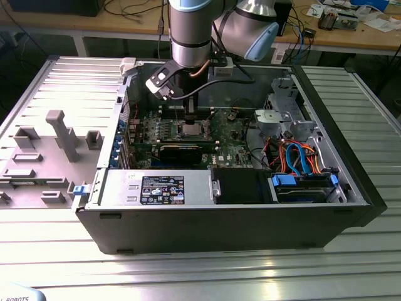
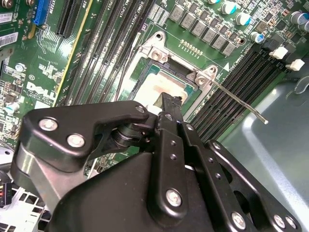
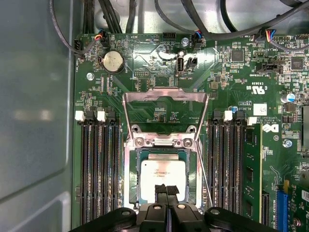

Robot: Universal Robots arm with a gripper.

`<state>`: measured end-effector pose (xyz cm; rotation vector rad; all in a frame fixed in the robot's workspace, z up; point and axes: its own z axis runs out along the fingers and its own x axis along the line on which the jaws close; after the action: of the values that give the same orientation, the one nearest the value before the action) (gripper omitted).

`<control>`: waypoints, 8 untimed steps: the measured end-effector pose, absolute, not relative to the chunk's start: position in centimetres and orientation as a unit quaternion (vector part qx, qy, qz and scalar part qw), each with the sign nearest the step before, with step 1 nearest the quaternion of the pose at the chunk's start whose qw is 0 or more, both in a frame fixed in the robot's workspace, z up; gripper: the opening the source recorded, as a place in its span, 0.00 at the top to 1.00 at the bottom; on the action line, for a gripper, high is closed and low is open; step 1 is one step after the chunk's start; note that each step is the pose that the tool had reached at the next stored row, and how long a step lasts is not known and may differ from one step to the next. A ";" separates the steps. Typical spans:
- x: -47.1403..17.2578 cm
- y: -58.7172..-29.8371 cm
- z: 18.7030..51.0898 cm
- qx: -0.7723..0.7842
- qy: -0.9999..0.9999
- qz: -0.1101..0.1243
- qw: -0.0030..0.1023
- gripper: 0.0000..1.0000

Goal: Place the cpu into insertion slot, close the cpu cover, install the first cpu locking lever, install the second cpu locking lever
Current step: 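Close the cpu cover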

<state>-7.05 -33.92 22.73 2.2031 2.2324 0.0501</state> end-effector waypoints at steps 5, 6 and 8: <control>-7.1 -33.9 22.7 0.702 0.712 0.015 0.002 0.89; -7.1 -33.9 22.7 0.702 0.712 0.015 0.002 0.89; -7.1 -33.9 22.7 0.702 0.712 0.015 0.001 0.89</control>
<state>-7.05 -33.92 22.73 2.2048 2.2341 0.0465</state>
